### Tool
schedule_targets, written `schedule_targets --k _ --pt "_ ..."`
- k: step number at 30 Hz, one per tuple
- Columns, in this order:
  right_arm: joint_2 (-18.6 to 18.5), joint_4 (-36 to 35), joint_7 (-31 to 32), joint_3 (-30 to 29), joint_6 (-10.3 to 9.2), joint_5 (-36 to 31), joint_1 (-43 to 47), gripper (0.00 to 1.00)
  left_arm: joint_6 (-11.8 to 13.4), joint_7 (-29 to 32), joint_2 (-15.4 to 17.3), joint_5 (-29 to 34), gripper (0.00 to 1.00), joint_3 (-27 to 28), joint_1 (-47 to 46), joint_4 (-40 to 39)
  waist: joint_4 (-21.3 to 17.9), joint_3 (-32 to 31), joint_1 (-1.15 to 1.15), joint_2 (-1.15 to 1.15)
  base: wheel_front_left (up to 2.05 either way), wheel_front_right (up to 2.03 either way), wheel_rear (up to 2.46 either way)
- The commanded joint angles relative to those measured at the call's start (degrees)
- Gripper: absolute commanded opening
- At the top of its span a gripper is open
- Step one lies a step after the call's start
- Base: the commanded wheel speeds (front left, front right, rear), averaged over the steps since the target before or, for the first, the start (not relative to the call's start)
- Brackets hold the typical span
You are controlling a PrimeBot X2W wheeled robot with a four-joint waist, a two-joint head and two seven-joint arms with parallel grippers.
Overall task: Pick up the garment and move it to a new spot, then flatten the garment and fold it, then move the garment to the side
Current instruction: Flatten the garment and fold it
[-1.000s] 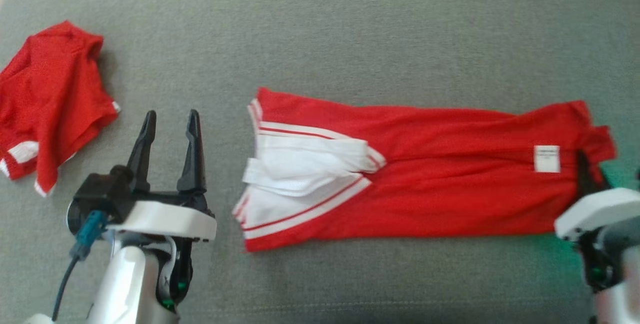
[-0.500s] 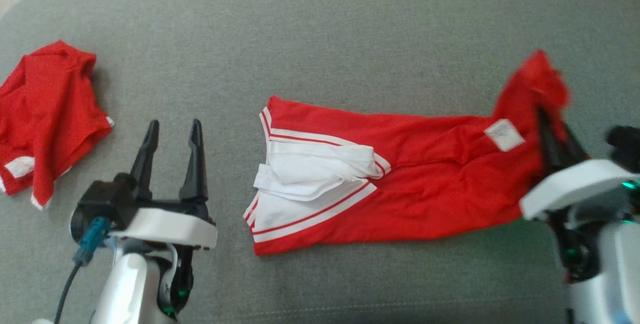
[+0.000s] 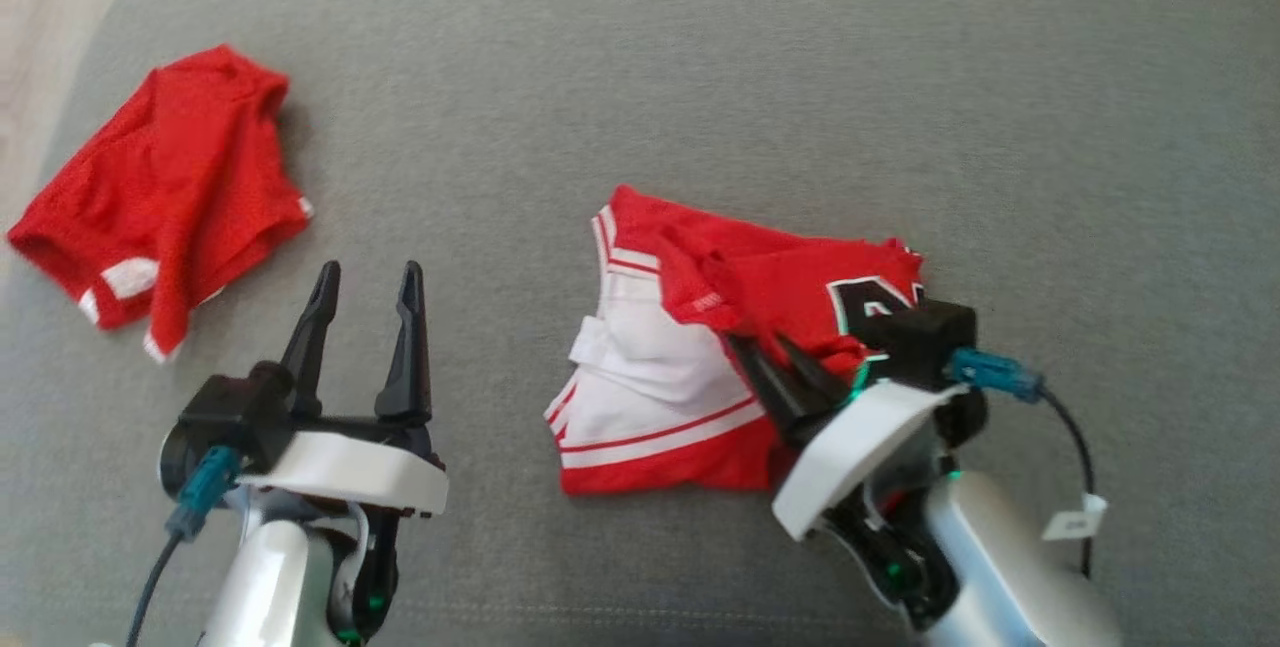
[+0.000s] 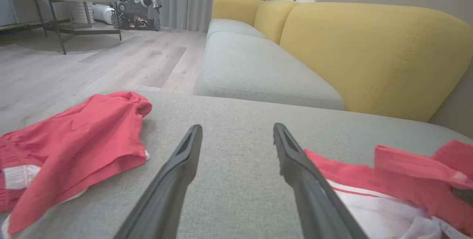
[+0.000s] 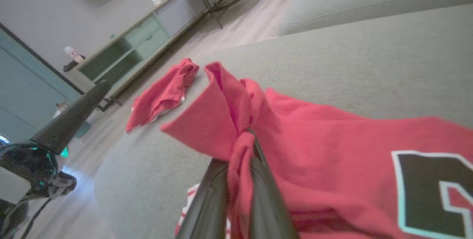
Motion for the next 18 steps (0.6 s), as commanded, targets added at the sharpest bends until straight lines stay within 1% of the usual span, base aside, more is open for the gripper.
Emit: schedule_targets --k 1,6,9,10,11,12,13,15,18 --pt "0.58 -0.63 -2.00 2.01 -0.04 1.53 -3.57 0.00 0.09 -0.70 0.27 0.44 1.00 1.32 -1.60 -1.50 1.32 0.56 0.00 0.00 0.00 0.00 0.00" --pt "0.59 6.90 -7.92 7.07 -0.04 5.41 -8.14 0.00 0.18 -0.70 0.11 0.26 1.00 1.14 -1.91 -1.39 2.95 1.34 0.00 0.00 0.00 0.00 0.00" --pt "0.59 10.90 -10.25 8.79 -0.04 6.71 -10.52 0.00 0.23 -0.70 0.05 0.31 1.00 1.11 -2.06 -1.44 3.41 1.85 0.00 0.00 0.00 0.00 0.00" --pt "0.59 12.18 -10.80 9.19 -0.04 7.10 -11.21 0.02 0.24 -0.70 0.03 0.31 1.00 1.11 -2.13 -1.45 3.50 1.98 0.00 0.00 0.00 0.00 0.00" --pt "0.59 13.32 -11.31 9.59 -0.04 7.53 -11.86 0.37 0.25 -0.70 0.01 0.30 1.00 1.13 -2.19 -1.45 3.52 2.12 0.00 0.00 0.00 0.00 0.00" --pt "0.59 14.40 -11.79 10.00 -0.04 7.80 -12.49 0.98 0.28 -0.70 -0.01 0.29 1.00 1.19 -2.26 -1.48 3.50 2.26 0.00 0.00 0.00 0.00 0.00" --pt "0.59 15.28 -12.24 10.50 -0.04 8.03 -13.05 1.00 0.30 -0.70 -0.03 0.29 1.00 1.25 -2.32 -1.50 3.46 2.39 0.00 0.00 0.00 0.00 0.00" --pt "0.59 15.96 -13.39 12.06 -0.04 8.46 -14.09 1.00 0.35 -0.70 -0.05 0.28 1.00 1.41 -2.42 -1.56 3.24 2.64 0.00 0.00 0.00 0.00 0.00" --pt "0.59 14.89 -15.73 14.67 -0.04 9.31 -15.13 1.00 0.44 -0.70 -0.08 0.43 1.00 1.64 -2.40 -1.55 2.67 2.65 0.00 0.00 0.00 0.00 0.00"
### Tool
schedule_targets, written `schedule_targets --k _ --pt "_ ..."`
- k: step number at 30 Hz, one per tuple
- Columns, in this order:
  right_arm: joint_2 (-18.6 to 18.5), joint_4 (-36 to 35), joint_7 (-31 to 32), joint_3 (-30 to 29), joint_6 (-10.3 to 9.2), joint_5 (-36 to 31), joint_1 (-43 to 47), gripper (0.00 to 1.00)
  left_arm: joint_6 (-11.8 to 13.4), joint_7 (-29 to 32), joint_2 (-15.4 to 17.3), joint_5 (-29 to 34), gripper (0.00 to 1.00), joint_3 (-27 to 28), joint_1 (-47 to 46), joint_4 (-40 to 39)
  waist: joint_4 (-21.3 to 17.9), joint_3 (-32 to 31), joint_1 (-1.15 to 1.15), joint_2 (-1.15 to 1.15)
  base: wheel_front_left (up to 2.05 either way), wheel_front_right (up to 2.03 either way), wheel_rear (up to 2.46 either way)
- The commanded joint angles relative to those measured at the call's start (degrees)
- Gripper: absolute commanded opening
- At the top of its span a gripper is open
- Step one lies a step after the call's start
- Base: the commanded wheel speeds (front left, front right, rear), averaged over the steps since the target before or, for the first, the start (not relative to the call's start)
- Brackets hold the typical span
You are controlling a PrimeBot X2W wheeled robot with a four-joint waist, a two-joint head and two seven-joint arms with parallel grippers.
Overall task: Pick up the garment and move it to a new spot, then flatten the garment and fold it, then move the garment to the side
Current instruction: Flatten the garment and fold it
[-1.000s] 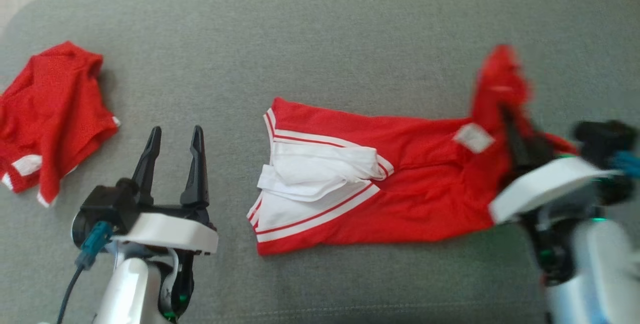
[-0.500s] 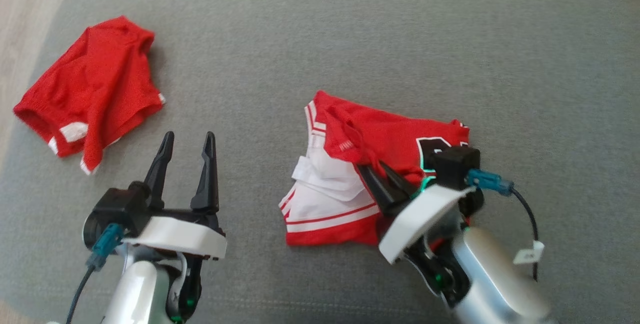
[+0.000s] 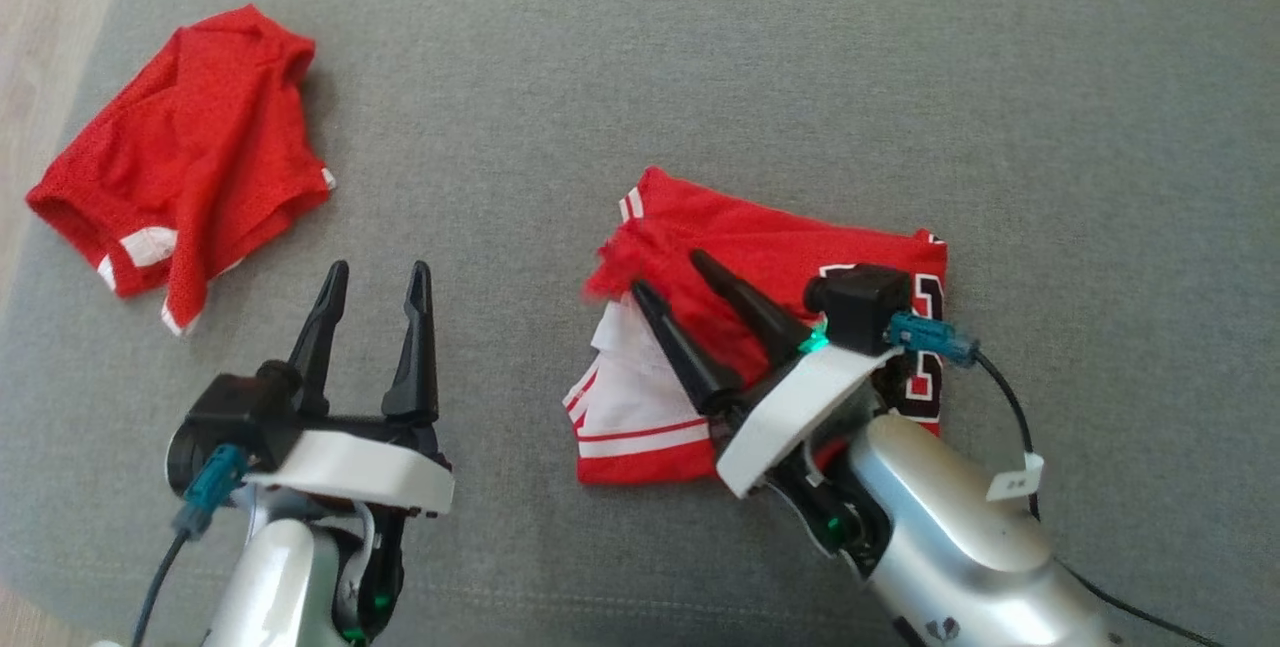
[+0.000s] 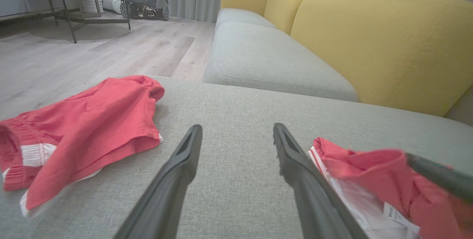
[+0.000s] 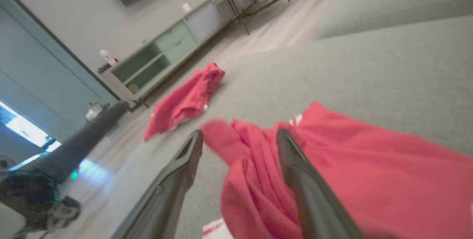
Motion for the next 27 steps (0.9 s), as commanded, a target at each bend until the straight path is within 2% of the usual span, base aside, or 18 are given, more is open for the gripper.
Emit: schedule_targets --k 1,3,6,11,15,16,21,27 --pt "1.02 -3.21 -1.83 1.40 -0.04 1.08 -1.53 1.00 0.39 -0.70 0.17 0.49 1.00 2.37 -2.26 -1.73 -0.39 -0.06 0.00 0.00 0.00 0.00 0.00" --pt "1.02 -4.89 -3.65 1.88 -0.04 0.99 -1.93 1.00 0.44 -0.70 0.20 0.60 1.00 2.63 -2.20 -1.71 -1.01 -0.24 0.00 0.00 0.00 0.00 0.00" --pt "1.02 -6.67 -5.61 -0.65 -0.04 -0.75 -2.01 1.00 0.49 -0.70 0.37 0.74 1.00 3.13 -2.03 -1.74 -2.05 -0.57 0.00 0.00 0.00 0.00 0.00" --pt "-0.06 -10.34 -6.83 -10.48 -0.04 -6.36 0.07 1.00 0.59 -0.70 0.54 1.08 1.00 3.53 -1.45 -1.92 -3.50 -1.16 0.00 0.00 0.00 0.00 0.00" --pt "-1.90 -13.85 -5.38 -19.89 -0.04 -11.56 3.90 1.00 0.70 -0.70 0.77 1.33 1.00 3.77 -1.19 -2.07 -4.31 -1.50 0.00 0.00 0.00 0.00 0.00" --pt "-1.90 -13.85 -5.38 -19.89 -0.04 -11.56 3.90 1.00 0.70 -0.70 0.77 1.33 1.00 3.77 -1.19 -2.07 -4.31 -1.50 0.00 0.00 0.00 0.00 0.00" --pt "-3.55 -18.70 -2.28 -30.32 -0.04 -17.67 10.14 1.00 0.93 -0.70 1.29 1.73 1.00 4.18 -0.98 -2.55 -4.93 -2.04 0.00 0.00 0.00 0.00 0.00" --pt "-3.38 -23.97 0.84 -36.83 -0.04 -22.25 16.19 1.00 1.65 -0.70 2.19 1.88 1.00 5.40 0.19 -3.50 -5.72 -3.57 0.00 0.00 0.00 0.00 0.00"
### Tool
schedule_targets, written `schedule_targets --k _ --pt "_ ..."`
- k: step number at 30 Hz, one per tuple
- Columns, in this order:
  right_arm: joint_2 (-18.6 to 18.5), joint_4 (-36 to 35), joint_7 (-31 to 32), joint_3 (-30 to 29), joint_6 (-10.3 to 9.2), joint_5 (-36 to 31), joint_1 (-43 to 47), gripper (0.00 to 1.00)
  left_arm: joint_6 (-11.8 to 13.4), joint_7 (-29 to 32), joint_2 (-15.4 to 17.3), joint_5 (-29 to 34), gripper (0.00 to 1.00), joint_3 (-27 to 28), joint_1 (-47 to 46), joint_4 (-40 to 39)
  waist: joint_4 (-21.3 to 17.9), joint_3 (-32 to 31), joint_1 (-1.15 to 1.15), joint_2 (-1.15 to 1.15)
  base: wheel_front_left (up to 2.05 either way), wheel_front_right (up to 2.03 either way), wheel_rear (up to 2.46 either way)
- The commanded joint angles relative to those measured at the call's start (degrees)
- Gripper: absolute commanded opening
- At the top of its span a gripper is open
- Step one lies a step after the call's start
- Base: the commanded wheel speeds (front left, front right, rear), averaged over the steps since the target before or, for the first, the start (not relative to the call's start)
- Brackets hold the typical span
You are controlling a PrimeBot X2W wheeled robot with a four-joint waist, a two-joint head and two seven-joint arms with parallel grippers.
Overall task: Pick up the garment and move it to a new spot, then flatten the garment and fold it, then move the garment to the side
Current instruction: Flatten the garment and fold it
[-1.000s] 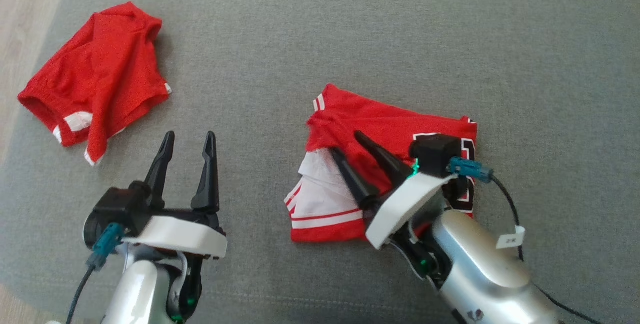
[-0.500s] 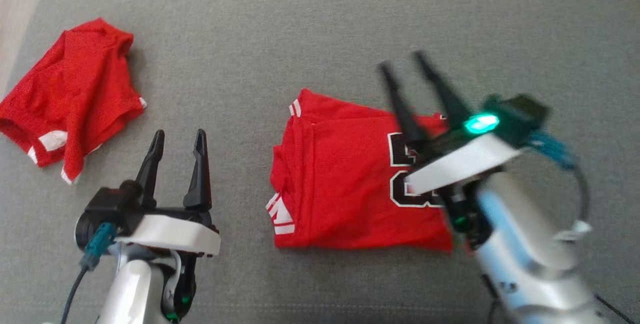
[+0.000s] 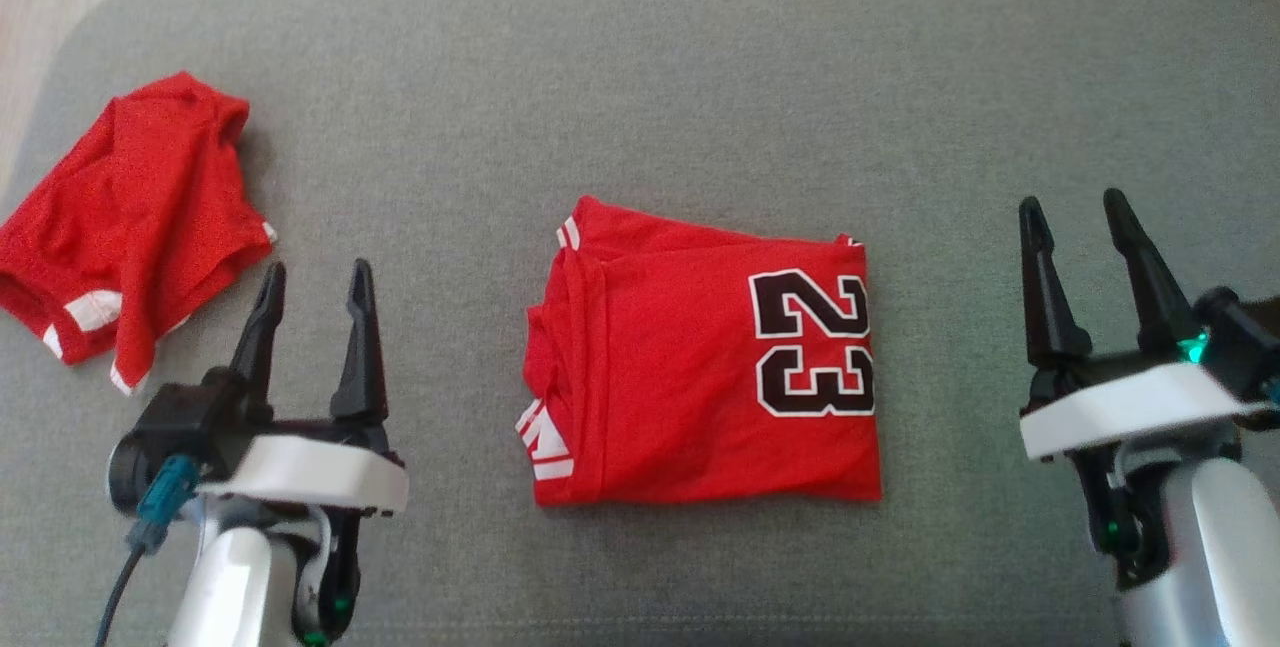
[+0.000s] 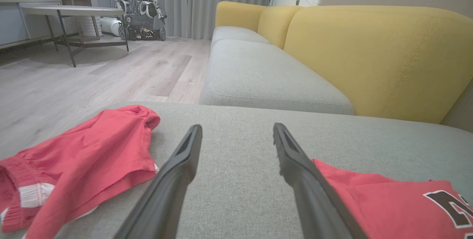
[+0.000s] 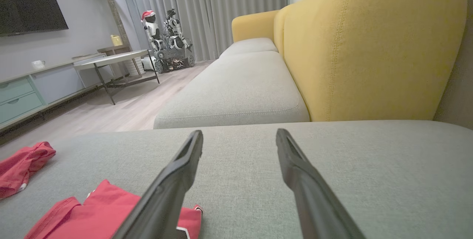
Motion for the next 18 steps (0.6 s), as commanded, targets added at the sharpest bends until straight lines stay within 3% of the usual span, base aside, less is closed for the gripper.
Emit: schedule_targets --k 1,18 --pt "0.37 -3.69 0.88 0.06 -0.04 -1.41 0.90 1.00 0.54 -0.70 1.54 0.22 1.00 2.69 0.17 -2.69 -0.50 -1.48 0.00 0.00 0.00 0.00 0.00" --pt "1.52 -8.22 4.56 -2.01 -0.04 -3.79 11.36 1.00 1.38 2.67 3.18 -0.12 1.00 2.01 8.99 -5.19 -1.43 -9.18 0.00 0.00 0.00 0.00 0.00"
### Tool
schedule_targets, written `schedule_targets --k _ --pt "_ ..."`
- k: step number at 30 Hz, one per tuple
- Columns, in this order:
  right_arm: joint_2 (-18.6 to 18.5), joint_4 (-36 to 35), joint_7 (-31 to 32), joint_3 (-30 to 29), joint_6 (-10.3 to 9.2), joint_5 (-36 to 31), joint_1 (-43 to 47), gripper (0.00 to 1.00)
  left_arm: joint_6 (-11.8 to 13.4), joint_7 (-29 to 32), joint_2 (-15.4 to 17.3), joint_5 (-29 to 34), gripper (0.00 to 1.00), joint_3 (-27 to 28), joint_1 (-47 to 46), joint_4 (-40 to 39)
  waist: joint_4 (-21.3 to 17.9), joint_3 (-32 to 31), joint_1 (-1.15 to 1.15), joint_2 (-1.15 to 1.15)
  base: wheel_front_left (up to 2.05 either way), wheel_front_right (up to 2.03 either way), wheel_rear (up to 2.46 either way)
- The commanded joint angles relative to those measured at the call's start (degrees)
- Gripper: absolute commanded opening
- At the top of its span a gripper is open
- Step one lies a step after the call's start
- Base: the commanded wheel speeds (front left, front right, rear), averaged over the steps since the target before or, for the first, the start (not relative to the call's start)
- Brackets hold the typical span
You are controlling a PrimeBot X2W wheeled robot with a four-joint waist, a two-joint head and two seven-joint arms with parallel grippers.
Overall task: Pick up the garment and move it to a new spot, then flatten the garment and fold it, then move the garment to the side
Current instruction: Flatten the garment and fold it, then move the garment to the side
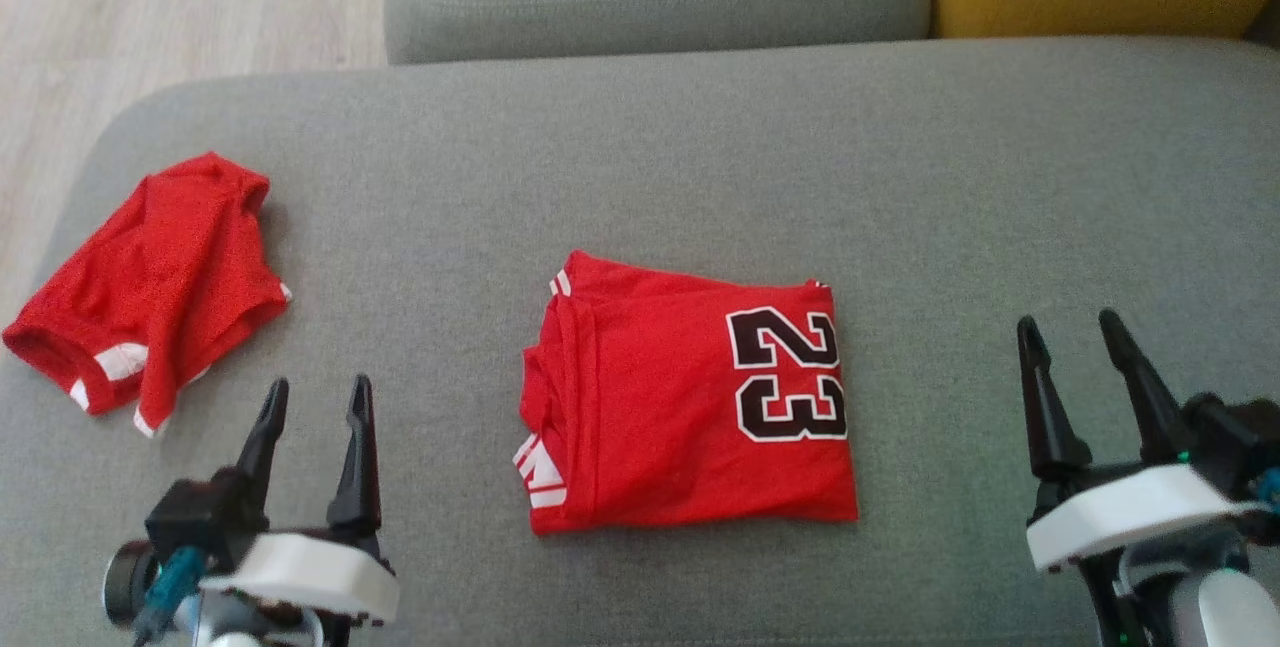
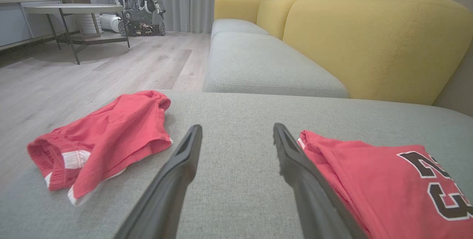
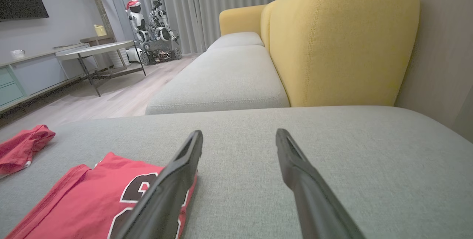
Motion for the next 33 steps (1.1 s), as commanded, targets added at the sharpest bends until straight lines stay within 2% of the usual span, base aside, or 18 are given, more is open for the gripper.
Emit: schedule_targets --k 1,13,33 --pt "-0.03 -2.49 0.28 0.75 -0.04 -0.42 -0.30 1.00 0.33 0.25 0.81 -0.29 1.00 1.88 -0.78 -2.32 0.03 -1.06 0.00 0.00 0.00 0.00 0.00" --pt "0.99 -4.58 1.47 0.38 -0.04 -1.32 2.92 1.00 0.80 1.84 1.34 -1.17 1.00 1.58 2.46 -3.99 0.20 -2.99 0.00 0.00 0.00 0.00 0.00" --pt "1.47 -5.21 1.97 0.53 -0.04 -1.55 2.95 1.00 1.46 1.93 2.02 -1.68 1.00 1.09 2.11 -4.28 -0.19 -2.71 0.00 0.00 0.00 0.00 0.00"
